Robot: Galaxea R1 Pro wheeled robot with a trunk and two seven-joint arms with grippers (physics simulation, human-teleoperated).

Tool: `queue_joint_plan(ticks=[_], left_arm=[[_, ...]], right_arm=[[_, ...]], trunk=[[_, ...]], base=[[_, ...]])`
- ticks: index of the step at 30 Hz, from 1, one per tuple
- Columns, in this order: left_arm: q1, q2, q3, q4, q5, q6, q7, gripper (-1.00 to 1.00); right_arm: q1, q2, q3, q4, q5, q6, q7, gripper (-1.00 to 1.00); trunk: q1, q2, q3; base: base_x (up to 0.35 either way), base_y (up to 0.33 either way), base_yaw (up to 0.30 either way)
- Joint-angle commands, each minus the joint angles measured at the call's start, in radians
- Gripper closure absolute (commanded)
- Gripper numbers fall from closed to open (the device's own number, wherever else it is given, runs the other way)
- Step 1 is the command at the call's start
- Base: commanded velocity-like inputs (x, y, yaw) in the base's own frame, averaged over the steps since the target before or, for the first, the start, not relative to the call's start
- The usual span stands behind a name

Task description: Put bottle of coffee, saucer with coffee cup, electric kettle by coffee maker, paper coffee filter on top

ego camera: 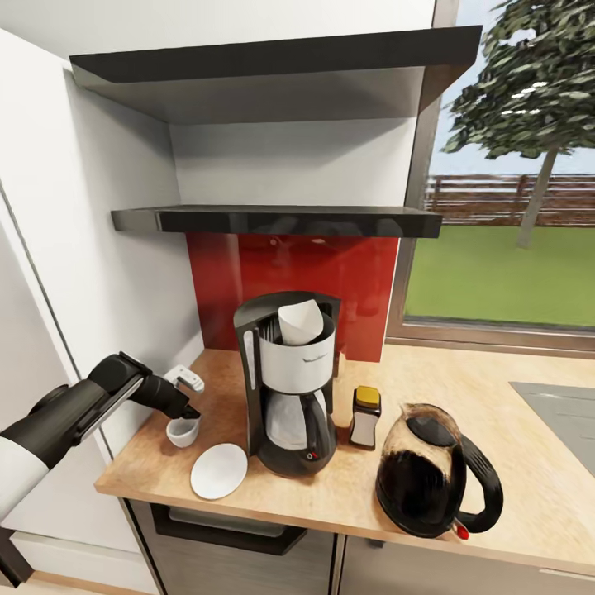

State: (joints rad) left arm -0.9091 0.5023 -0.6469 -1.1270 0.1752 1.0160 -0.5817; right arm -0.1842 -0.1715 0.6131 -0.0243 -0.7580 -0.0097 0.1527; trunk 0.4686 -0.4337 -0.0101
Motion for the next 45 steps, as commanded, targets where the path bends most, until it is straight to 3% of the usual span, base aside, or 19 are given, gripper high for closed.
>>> queue_joint_plan(ticks=[1,18,33,45], left_arm=[[-0.001,0.001,-0.003,0.0,0.009,0.006,0.005,-1.0],[0.001,0.001,-0.005,0.002,0.008,0.003,0.005,-1.0],[0.001,-0.001,-0.016,0.085,0.004,-0.01,0.008,-1.0],[0.001,-0.034,-0.023,0.09,0.003,-0.013,0.009,-1.0]], right_arm=[[0.0,0.0,0.008,0.0,-0.011,-0.001,0.004,-1.0],[0.0,0.0,0.008,0.0,-0.011,-0.001,0.004,-1.0],[0.0,0.0,0.008,0.0,-0.011,-0.001,0.004,-1.0],[0.0,0.001,0.008,0.0,-0.011,-0.001,0.004,-1.0]], trunk=[[0.001,-0.001,-0.001],[0.001,-0.001,-0.001],[0.001,-0.001,-0.001],[0.001,-0.001,-0.001]], base=[[0.028,0.0,0.0],[0.003,0.0,-0.098],[0.013,0.0,-0.007],[0.126,0.0,0.0]])
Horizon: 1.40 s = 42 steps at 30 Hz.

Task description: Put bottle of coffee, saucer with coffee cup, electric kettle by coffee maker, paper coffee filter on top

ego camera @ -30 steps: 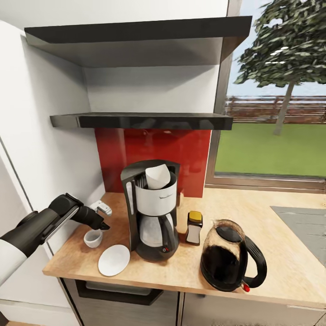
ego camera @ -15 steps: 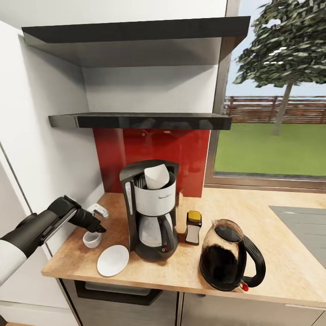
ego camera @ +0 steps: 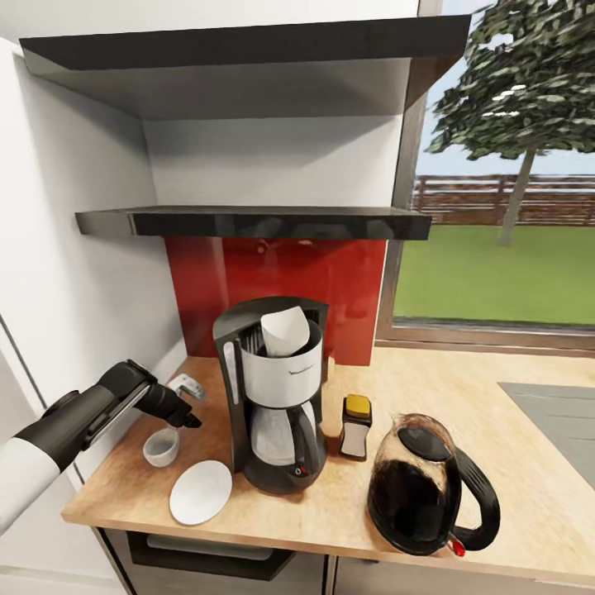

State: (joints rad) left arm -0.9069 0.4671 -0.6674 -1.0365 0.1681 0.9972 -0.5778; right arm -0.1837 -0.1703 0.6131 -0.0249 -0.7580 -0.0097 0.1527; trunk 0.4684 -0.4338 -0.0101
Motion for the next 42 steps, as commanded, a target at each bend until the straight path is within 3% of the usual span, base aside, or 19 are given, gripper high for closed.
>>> queue_joint_plan(ticks=[1,8,15,18,31,42], left_arm=[[-0.001,0.001,-0.003,-0.001,0.01,0.006,0.006,-1.0],[0.016,0.002,-0.004,0.027,0.008,0.005,0.006,-1.0],[0.045,0.009,-0.005,0.038,-0.051,0.007,0.001,-1.0],[0.051,0.014,-0.003,0.04,-0.059,0.007,-0.001,-1.0],[0.065,0.018,-0.004,0.042,-0.062,0.005,-0.002,-1.0],[0.072,-0.003,-0.004,0.043,-0.06,0.005,-0.002,-1.0]], right_arm=[[0.0,0.0,0.008,0.0,-0.011,-0.001,0.004,-1.0],[0.0,0.0,0.008,0.0,-0.011,-0.001,0.004,-1.0],[0.0,-0.001,0.008,0.0,-0.011,-0.001,0.004,-1.0],[0.0,-0.001,0.008,0.0,-0.011,-0.001,0.004,-1.0],[0.0,-0.001,0.008,0.0,-0.011,-0.001,0.004,-1.0],[0.0,-0.001,0.008,0.0,-0.011,-0.001,0.004,-1.0]], trunk=[[0.001,-0.001,-0.001],[0.001,-0.001,-0.001],[0.001,-0.001,-0.001],[0.001,-0.001,-0.001],[0.001,-0.001,-0.001],[0.001,-0.001,-0.001]], base=[[0.192,0.0,0.0],[0.054,0.0,0.0],[0.003,0.0,0.0],[0.0,0.0,0.0],[0.0,0.0,0.0],[0.0,0.0,0.0]])
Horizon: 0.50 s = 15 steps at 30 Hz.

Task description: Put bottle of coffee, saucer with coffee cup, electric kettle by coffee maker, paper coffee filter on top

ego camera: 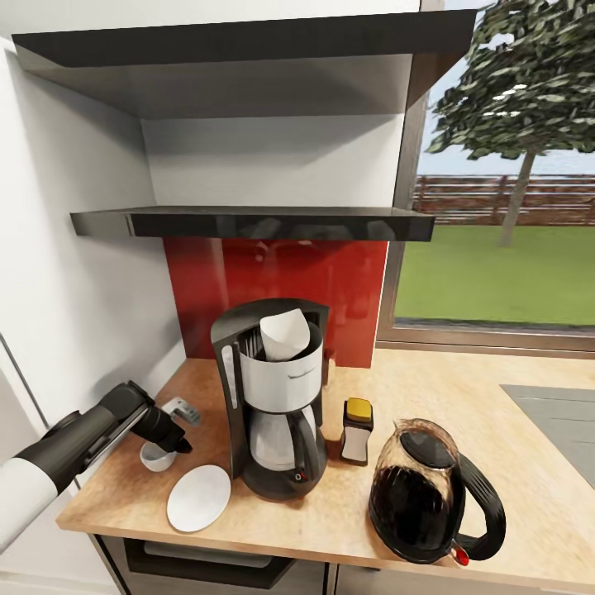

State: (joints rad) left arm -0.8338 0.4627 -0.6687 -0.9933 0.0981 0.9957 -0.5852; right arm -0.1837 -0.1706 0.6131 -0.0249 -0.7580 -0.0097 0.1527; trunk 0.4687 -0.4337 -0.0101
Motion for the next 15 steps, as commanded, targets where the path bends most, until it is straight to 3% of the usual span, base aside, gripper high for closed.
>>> queue_joint_plan(ticks=[1,15], left_arm=[[-0.001,0.0,-0.003,-0.001,0.01,0.006,0.005,-1.0],[0.034,-0.002,-0.015,-0.001,0.009,0.004,0.005,-1.0]], right_arm=[[0.0,0.0,0.008,0.0,-0.011,-0.001,0.004,-1.0],[0.0,0.0,0.008,0.0,-0.011,-0.001,0.004,-1.0]], trunk=[[0.0,-0.001,-0.001],[0.0,-0.001,-0.001]], base=[[0.0,0.0,0.0],[0.0,0.0,0.0]])
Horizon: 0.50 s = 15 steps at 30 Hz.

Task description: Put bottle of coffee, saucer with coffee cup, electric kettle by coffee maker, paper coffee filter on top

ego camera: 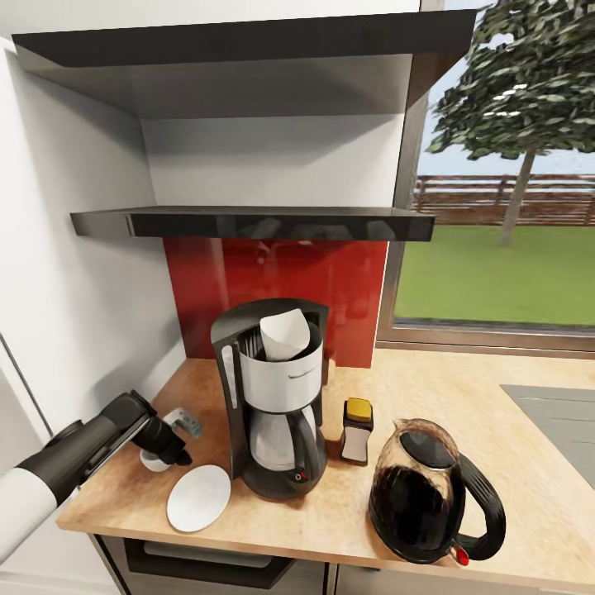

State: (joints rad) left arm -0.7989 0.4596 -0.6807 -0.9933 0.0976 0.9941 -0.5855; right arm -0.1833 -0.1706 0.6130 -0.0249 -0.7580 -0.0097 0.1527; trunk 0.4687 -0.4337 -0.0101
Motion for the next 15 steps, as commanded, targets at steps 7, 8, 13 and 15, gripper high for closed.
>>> queue_joint_plan(ticks=[7,8,13,15], left_arm=[[0.023,0.002,-0.003,0.0,0.009,-0.005,0.006,-1.0],[0.024,0.002,-0.003,0.0,0.009,-0.006,0.006,-1.0],[0.036,0.003,-0.003,0.01,0.008,-0.009,0.006,-1.0],[0.039,0.003,-0.004,0.025,0.006,-0.01,0.007,-1.0]], right_arm=[[0.0,0.0,0.008,0.0,-0.011,-0.001,0.004,-1.0],[0.0,0.0,0.008,0.0,-0.011,-0.001,0.004,-1.0],[0.0,0.0,0.008,0.0,-0.011,-0.001,0.004,-1.0],[0.0,0.0,0.008,0.0,-0.011,-0.001,0.004,-1.0]], trunk=[[0.0,-0.001,-0.001],[0.0,-0.001,-0.001],[0.0,-0.001,-0.001],[0.0,-0.001,-0.001]], base=[[0.0,0.0,0.0],[0.0,0.0,0.0],[0.0,0.0,0.0],[0.0,0.0,0.0]])
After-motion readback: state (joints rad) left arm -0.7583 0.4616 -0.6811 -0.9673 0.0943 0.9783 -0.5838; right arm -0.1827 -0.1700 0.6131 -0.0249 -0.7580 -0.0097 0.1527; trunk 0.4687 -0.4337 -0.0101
